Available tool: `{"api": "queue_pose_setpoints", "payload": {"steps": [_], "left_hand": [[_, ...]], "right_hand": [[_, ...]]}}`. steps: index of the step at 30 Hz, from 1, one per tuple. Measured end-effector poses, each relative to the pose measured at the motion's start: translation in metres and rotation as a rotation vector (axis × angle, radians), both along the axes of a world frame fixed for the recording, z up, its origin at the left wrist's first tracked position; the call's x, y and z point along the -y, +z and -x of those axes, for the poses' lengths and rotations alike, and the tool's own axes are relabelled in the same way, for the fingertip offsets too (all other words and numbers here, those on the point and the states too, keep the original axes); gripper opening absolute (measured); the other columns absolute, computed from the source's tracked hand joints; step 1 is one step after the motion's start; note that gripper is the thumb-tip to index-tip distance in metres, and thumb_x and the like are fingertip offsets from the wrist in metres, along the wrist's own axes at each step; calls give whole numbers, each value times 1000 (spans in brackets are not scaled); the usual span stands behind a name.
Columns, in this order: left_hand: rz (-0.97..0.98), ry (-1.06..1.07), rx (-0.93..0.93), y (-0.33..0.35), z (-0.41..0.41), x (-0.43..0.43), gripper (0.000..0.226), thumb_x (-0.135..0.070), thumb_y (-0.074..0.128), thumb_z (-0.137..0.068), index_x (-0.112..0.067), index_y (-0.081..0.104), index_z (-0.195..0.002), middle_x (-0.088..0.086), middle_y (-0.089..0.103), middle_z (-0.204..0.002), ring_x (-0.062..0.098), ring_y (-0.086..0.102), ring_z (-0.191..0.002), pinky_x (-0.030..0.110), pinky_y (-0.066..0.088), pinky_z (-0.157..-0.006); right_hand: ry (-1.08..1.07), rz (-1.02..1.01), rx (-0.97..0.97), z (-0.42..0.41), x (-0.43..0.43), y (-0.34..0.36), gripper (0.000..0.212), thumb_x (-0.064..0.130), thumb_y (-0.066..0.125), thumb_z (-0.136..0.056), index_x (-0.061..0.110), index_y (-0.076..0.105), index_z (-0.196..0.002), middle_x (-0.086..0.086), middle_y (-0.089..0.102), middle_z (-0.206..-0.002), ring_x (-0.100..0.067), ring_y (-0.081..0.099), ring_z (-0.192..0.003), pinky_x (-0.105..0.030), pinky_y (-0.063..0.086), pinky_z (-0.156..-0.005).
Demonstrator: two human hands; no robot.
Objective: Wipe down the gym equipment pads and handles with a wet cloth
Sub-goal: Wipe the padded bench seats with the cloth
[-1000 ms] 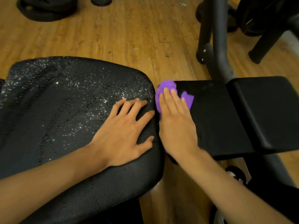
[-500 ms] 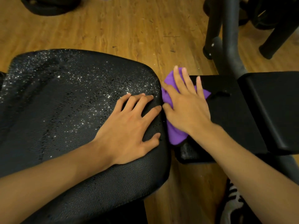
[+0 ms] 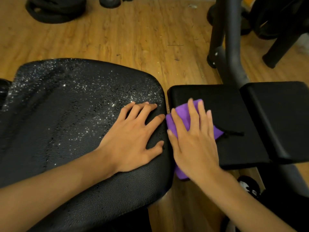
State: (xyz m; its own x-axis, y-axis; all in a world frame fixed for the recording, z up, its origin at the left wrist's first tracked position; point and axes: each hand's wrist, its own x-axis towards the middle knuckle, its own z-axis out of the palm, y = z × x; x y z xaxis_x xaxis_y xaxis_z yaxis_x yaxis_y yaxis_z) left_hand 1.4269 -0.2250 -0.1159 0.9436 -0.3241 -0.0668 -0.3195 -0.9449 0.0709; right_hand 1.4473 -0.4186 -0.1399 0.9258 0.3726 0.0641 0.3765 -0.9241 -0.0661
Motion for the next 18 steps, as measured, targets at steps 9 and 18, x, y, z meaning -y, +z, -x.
{"api": "queue_pose_setpoints", "payload": {"steps": [9, 18], "left_hand": [[-14, 7, 4, -1, 0, 0, 73, -65, 39, -94, -21, 46, -151, 10, 41, -155, 30, 34, -147, 50, 21, -125], [14, 0, 8, -2, -1, -2, 73, -65, 40, -93, -22, 47, -151, 11, 43, -156, 31, 34, -148, 51, 22, -125]], "right_hand": [[-19, -6, -81, -123, -46, -2, 56, 35, 29, -109, 13, 27, -160, -9, 38, -162, -23, 15, -157, -42, 5, -128], [-10, 37, -67, 7, -6, 3, 73, 29, 43, -95, 11, 21, -162, -13, 18, -169, -29, 13, -157, -45, 12, -125]]}}
